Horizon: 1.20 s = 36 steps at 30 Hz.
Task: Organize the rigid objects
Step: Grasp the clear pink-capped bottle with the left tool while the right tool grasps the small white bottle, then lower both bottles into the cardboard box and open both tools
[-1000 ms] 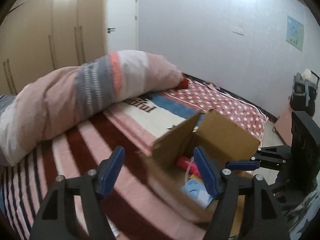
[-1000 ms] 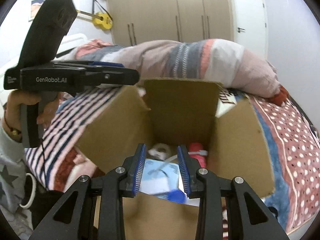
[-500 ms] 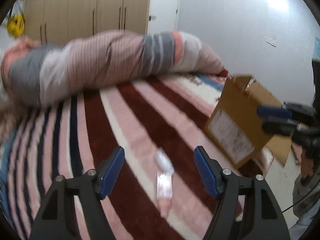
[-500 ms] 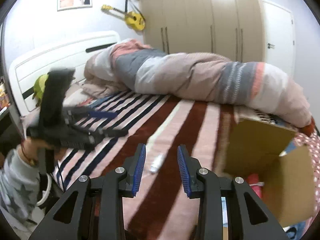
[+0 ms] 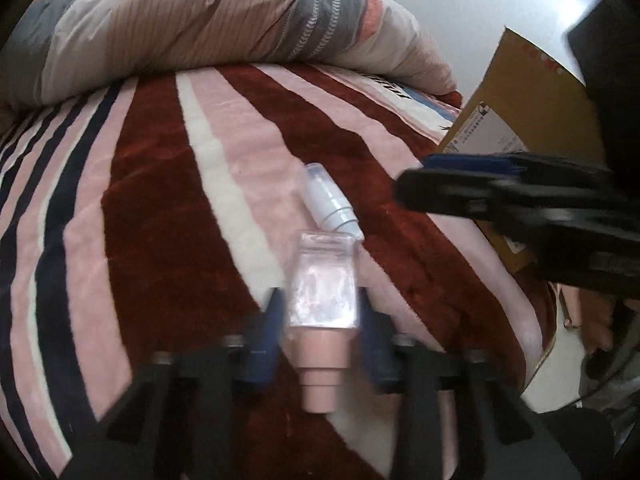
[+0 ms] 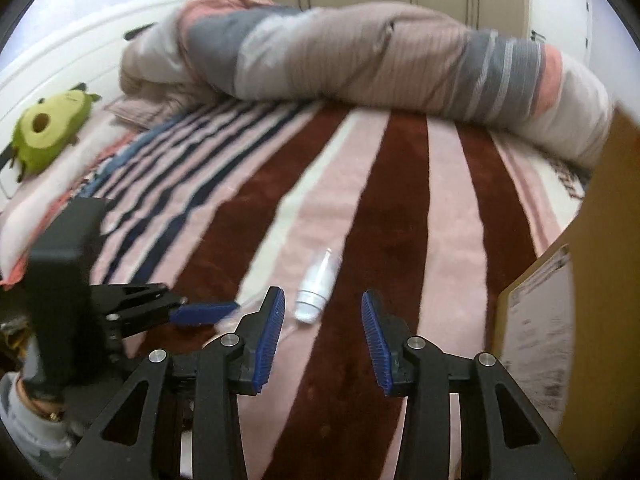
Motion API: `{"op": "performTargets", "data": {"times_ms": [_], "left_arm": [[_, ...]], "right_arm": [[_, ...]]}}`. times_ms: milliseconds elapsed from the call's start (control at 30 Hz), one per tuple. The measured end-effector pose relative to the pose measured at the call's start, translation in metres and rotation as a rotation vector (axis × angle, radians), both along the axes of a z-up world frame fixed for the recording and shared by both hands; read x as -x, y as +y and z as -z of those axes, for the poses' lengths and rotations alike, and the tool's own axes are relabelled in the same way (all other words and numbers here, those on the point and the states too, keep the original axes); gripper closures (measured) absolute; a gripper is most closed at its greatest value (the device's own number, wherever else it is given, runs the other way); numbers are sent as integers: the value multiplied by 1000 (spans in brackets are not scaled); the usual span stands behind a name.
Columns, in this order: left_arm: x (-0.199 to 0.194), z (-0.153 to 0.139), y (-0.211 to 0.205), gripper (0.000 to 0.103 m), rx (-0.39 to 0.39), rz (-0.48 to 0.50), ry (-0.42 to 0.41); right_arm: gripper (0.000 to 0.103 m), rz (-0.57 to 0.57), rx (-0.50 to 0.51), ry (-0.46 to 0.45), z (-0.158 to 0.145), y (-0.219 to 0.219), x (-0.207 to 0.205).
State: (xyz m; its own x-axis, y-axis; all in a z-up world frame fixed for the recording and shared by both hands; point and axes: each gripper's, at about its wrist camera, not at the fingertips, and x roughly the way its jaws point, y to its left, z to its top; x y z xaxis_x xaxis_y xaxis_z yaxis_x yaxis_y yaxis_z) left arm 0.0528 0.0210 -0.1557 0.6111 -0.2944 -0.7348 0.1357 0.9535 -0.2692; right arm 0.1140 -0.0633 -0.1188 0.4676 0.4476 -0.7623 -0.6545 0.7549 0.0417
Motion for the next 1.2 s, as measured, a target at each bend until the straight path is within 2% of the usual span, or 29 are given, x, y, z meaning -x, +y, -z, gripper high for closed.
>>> {"op": "performTargets", "data": {"times_ms": [333, 367, 400, 567, 700, 900, 1033, 1200], "left_arm": [[12, -7, 28, 75, -47, -41, -23], [12, -8, 31, 75, -47, -47, -24], [13, -11, 33, 75, -54, -57, -29], [23, -31, 41, 75, -83, -90, -65], [31, -62, 42, 75, -98, -97, -117], [42, -124, 18, 75, -148, -65, -218], [43, -164, -13, 75, -171, -8, -291], [30, -200, -64, 75, -174, 94, -352]], "right_arm": [[67, -2, -12, 87, 44, 27, -32], [69, -3, -8, 83, 46, 29, -33], [80, -3, 9, 72, 49, 33, -35], [82, -13, -5, 39, 39, 31, -29], [82, -69, -67, 7, 2, 17, -1], [82, -122, -149, -113, -70, -14, 44], [82, -96, -209, -187, -115, -58, 61], [82, 16, -233, -263, -140, -116, 60]]}}
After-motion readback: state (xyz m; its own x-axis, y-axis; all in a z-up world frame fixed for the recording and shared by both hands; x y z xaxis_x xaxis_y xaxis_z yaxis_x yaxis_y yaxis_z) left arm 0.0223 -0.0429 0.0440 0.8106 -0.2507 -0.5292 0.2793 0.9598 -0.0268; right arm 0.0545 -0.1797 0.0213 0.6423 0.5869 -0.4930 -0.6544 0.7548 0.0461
